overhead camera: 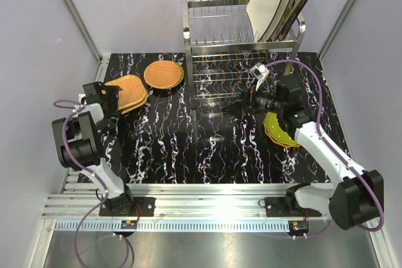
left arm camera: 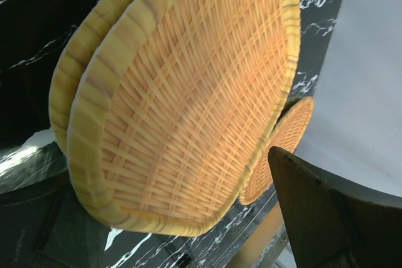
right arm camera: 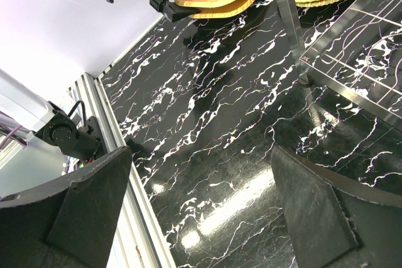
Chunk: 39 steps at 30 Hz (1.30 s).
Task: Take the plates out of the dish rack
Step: Place the plate on the table
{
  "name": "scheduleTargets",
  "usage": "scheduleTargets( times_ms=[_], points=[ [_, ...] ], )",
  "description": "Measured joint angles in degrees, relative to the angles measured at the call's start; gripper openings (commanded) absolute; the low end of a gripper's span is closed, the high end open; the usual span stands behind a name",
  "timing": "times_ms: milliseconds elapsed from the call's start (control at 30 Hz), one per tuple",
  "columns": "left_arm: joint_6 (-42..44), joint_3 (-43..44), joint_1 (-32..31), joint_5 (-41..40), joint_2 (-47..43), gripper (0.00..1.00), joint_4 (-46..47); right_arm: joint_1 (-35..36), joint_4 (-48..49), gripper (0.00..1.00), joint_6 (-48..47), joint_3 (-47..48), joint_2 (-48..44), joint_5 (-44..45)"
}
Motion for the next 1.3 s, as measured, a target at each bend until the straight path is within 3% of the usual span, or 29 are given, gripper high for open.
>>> scheduleTargets(
  times_ms=[333,1300],
  points=[
    [4.8,4.1,0.0,0.7,-1.0,0.99,-11.5,0.0,0.0,1.0,-0.2,0.0,-0.6,0.0],
    [21.2,7.0,2.6,15.5,-4.5,0.99,-21.1,0.0,-3.3,1.0,-5.0,1.7,-0.7,0.0]
  ],
)
